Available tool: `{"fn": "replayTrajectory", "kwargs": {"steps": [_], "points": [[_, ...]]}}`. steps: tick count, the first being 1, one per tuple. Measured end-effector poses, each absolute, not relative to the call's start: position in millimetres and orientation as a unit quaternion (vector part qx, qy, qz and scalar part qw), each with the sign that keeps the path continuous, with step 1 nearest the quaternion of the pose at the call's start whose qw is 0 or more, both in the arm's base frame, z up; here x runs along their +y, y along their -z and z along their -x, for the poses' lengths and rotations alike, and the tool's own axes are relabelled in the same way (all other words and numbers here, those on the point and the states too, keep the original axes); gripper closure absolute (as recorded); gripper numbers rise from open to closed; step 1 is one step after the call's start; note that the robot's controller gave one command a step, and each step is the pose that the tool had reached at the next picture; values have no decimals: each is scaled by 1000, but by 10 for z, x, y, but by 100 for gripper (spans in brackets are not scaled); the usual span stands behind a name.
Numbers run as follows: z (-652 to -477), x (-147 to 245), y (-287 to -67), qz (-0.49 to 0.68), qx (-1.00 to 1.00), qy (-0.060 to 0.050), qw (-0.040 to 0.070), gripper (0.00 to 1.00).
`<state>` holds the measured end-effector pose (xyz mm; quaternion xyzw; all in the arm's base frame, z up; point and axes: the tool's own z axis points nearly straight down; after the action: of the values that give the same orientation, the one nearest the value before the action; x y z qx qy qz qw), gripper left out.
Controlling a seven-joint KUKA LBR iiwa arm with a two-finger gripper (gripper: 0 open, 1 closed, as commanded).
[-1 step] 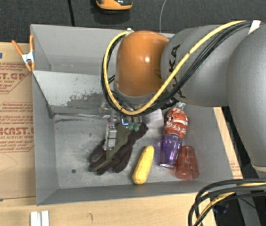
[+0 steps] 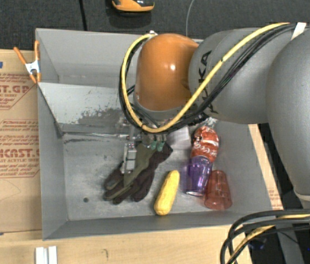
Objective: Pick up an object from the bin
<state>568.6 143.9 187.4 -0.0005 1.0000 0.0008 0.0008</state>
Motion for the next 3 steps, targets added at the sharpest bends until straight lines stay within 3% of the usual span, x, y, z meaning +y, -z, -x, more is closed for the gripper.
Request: {"fn": "replayTrajectory", "kwargs": {"steps": [1,2,3], "points": [[-5532,1142,-1060,44,999,0,3,0],[-5402,1052,-691,108,994,-1,1,0],[-5624,1214,-702,138,990,0,0,0]]}}
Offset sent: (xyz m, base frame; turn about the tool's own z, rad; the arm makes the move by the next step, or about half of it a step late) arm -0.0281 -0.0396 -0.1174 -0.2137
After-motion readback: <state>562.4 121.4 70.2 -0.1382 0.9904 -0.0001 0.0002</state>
